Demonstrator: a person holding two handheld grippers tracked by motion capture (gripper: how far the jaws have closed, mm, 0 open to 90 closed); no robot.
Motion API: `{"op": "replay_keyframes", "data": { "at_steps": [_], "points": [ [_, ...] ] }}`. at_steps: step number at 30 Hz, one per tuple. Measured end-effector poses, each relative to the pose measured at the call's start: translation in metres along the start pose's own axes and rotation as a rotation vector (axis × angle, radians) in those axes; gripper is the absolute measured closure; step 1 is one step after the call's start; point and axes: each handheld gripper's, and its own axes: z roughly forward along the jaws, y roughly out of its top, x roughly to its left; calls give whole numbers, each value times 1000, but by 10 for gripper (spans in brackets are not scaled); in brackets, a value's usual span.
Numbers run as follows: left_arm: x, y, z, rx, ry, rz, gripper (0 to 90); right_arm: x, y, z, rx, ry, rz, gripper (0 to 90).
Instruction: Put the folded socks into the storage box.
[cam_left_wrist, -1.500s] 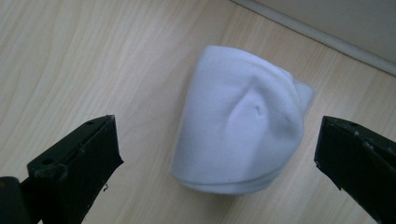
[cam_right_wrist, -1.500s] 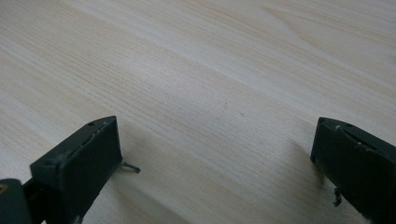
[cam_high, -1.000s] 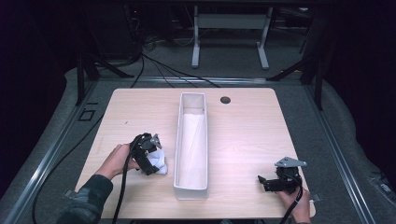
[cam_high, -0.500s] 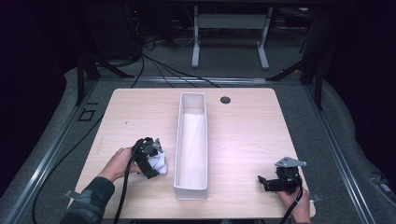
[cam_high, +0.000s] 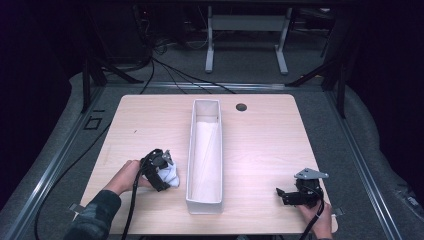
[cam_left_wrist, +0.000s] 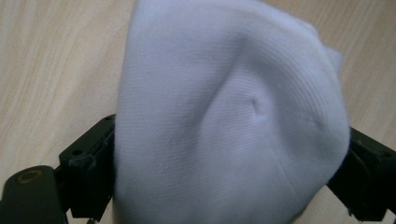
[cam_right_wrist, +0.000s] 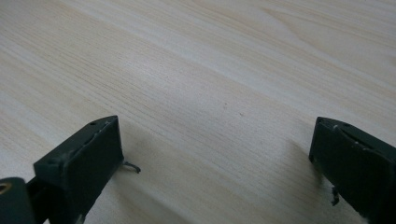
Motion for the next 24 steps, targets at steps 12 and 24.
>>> {"op": "replay_keyframes", "data": {
  "at_steps": [12, 24],
  "points": [
    [-3, 0, -6, -12, 6, 12, 292, 0, 0, 1, -16, -6, 6, 29],
    [-4, 0, -11, -44, 27, 15, 422, 0, 0, 1, -16, -6, 7, 31]
  ]
}}
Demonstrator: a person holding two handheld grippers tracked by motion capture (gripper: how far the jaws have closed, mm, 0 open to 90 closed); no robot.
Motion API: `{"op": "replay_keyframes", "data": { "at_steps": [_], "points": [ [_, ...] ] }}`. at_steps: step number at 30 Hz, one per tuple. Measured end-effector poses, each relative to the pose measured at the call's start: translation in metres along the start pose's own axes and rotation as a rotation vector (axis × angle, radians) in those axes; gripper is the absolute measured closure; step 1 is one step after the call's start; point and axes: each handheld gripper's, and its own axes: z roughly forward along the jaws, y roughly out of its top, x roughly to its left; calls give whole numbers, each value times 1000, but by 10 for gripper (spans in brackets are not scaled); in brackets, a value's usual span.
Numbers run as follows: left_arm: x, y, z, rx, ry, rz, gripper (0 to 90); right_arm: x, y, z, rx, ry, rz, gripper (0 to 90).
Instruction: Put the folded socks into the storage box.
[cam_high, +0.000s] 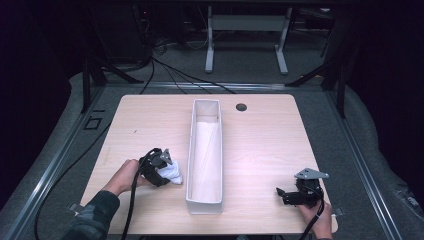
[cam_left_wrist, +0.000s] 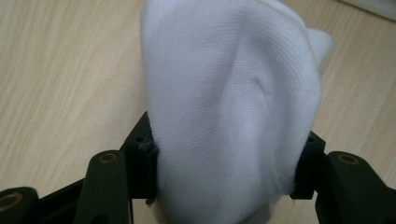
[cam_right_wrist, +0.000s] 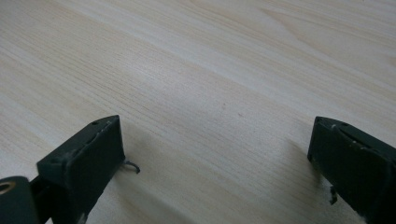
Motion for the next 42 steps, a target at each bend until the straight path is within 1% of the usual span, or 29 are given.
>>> {"op": "replay_keyframes", "data": {
  "at_steps": [3, 4, 7, 9, 13, 17, 18, 23, 24, 25, 26, 27, 30, 32, 34, 35, 36, 37, 38, 39, 40, 42],
  "points": [
    [1, -1, -1, -3, -3, -2, 445, 0, 0, 0, 0, 1, 0, 31],
    [2, -1, -2, -11, -11, -9, 456, 0, 0, 0, 0, 1, 0, 31],
    [2, -3, -4, -24, -17, -17, 475, 0, 0, 0, 0, 1, 0, 31],
    [2, -3, -5, -24, -15, -15, 487, 0, 0, 0, 0, 1, 0, 31],
    [4, -5, -9, -28, -16, -22, 505, 0, 0, 0, 0, 1, 0, 31],
    [4, -5, -13, -31, -6, -16, 513, 0, 0, 0, 5, 3, 0, 31],
    [4, -6, -16, -23, -6, -11, 518, 0, 0, 0, 3, 9, 0, 31],
    [5, -8, -20, -24, -2, -13, 524, 0, 0, 0, 1, 2, 0, 31],
    [7, -9, -22, -28, -7, -19, 524, 0, 0, 0, 0, 1, 0, 31],
    [8, -10, -26, -46, -6, -22, 536, 0, 0, 0, 5, 2, 0, 31],
    [8, -10, -26, -46, -6, -22, 552, 0, 0, 0, 5, 2, 0, 31],
    [10, -10, -31, -61, -4, -23, 576, 0, 0, 0, 4, 5, 0, 31],
    [12, -11, -36, -71, -4, -26, 577, 0, 0, 0, 3, 9, 0, 31],
    [13, -12, -39, -75, 2, -34, 577, 0, 0, 0, 6, 0, -1, 32],
    [12, -12, -42, -83, 2, -40, 577, 0, 0, 0, 0, 1, 0, 32],
    [12, -12, -42, -83, 2, -40, 577, 0, 0, 0, 0, 1, 0, 32],
    [11, -10, -47, -72, 6, -26, 578, 0, 0, 0, 0, 1, 0, 32],
    [11, -10, -47, -72, 6, -26, 578, 0, 0, 0, 0, 1, 0, 32],
    [11, -9, -52, -72, 13, -22, 579, 0, 0, 0, 1, 1, 0, 32],
    [11, -9, -52, -72, 13, -22, 580, 0, 0, 0, -1, 1, 0, 32],
    [12, -7, -58, -74, 18, -18, 580, 0, 0, 0, 3, 6, -1, 33],
    [13, -6, -63, -80, 26, -15, 582, 0, 0, 0, 2, 9, -1, 33]
  ]
}}
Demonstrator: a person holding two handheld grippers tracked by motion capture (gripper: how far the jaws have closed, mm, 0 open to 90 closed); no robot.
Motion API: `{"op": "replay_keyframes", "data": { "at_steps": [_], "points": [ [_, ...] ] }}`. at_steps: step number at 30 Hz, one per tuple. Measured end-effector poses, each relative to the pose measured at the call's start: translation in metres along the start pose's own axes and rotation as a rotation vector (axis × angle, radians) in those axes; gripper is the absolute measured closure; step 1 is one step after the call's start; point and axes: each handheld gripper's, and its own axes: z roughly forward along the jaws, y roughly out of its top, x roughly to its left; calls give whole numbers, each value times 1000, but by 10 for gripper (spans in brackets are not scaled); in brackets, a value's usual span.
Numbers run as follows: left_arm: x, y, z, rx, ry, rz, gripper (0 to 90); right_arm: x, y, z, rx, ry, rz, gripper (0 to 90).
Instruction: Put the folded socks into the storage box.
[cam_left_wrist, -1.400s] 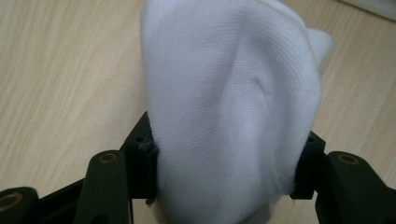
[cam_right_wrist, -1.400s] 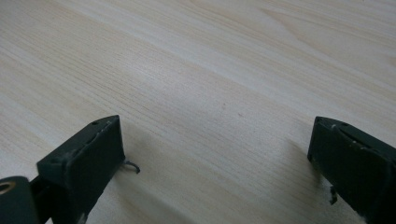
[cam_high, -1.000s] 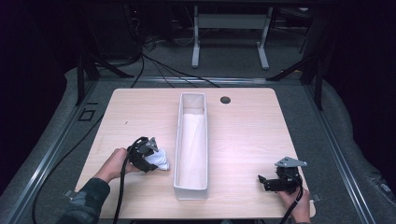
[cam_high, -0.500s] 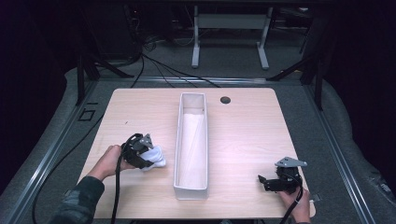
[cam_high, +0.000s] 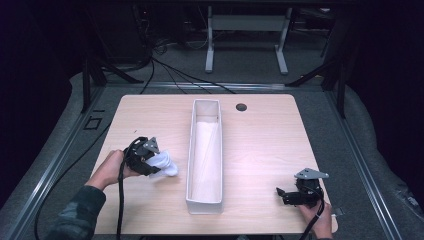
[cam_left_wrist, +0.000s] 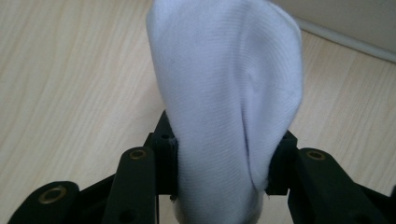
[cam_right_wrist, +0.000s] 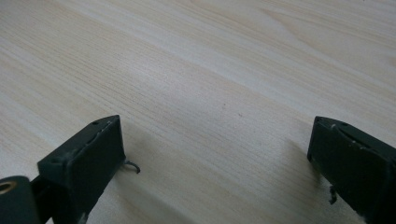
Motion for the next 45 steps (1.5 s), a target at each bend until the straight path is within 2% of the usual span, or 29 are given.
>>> {"op": "replay_keyframes", "data": {
  "at_steps": [6, 7, 17, 20, 24, 30, 32, 45],
  "points": [
    [3, 3, -11, -12, 6, -7, 585, 0, 0, 0, 0, 2, 0, 33],
    [3, 4, -13, -7, 13, 4, 585, 0, 0, 0, 0, -1, -1, 33],
    [8, 6, -29, -10, 24, 17, 589, 0, 0, 0, 5, -13, -2, 34],
    [8, 7, -32, -15, 26, 10, 589, 0, 0, 0, -1, 3, -1, 34],
    [10, 9, -39, -16, 36, 18, 590, 0, 0, 0, 3, -8, -1, 34],
    [12, 13, -47, -13, 41, 26, 590, 0, 0, 0, 3, -8, -1, 34],
    [13, 14, -49, -14, 44, 27, 590, 0, 0, 0, -2, 7, -1, 34],
    [16, 22, -62, -14, 53, 36, 591, 0, 0, 0, 0, 0, -1, 34]
  ]
}}
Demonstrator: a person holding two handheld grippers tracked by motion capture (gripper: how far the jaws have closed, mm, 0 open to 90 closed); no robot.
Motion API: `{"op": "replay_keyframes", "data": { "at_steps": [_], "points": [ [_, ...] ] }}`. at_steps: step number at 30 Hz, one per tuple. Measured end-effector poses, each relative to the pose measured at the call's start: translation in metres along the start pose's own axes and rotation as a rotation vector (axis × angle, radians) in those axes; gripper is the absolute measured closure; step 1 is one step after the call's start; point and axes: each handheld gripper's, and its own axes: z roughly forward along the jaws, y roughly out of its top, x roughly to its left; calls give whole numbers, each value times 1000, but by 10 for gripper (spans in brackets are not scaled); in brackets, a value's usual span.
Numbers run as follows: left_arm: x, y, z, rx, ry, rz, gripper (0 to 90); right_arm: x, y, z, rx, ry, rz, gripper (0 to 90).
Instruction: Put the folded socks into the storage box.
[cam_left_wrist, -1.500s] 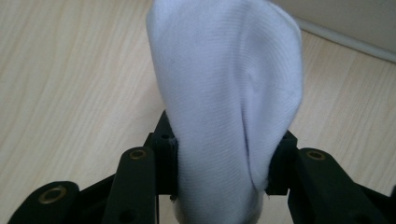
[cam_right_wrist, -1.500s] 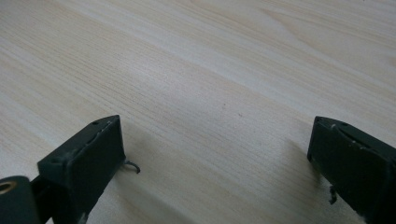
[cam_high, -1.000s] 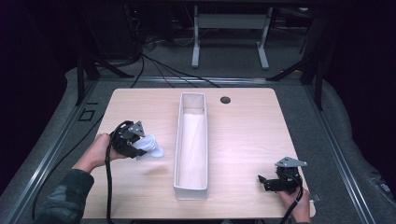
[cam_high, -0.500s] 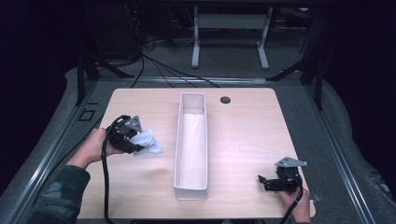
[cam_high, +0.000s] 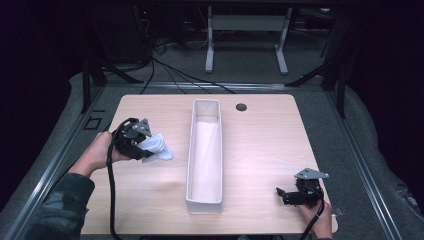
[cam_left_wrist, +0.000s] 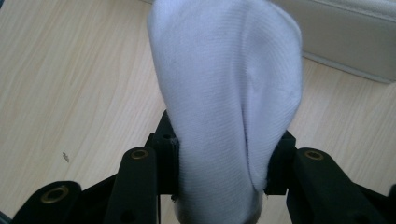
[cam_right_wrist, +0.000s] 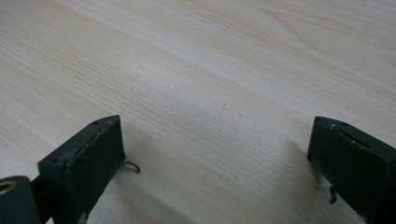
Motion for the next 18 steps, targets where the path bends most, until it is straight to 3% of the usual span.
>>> {"op": "replay_keyframes", "data": {
  "at_steps": [9, 18],
  "points": [
    [3, 20, -19, -15, 20, 31, 591, 0, 0, 0, -3, -5, 0, 36],
    [1, 38, -27, -28, 27, 65, 591, 0, 0, 0, -3, -5, 0, 36]
  ]
}}
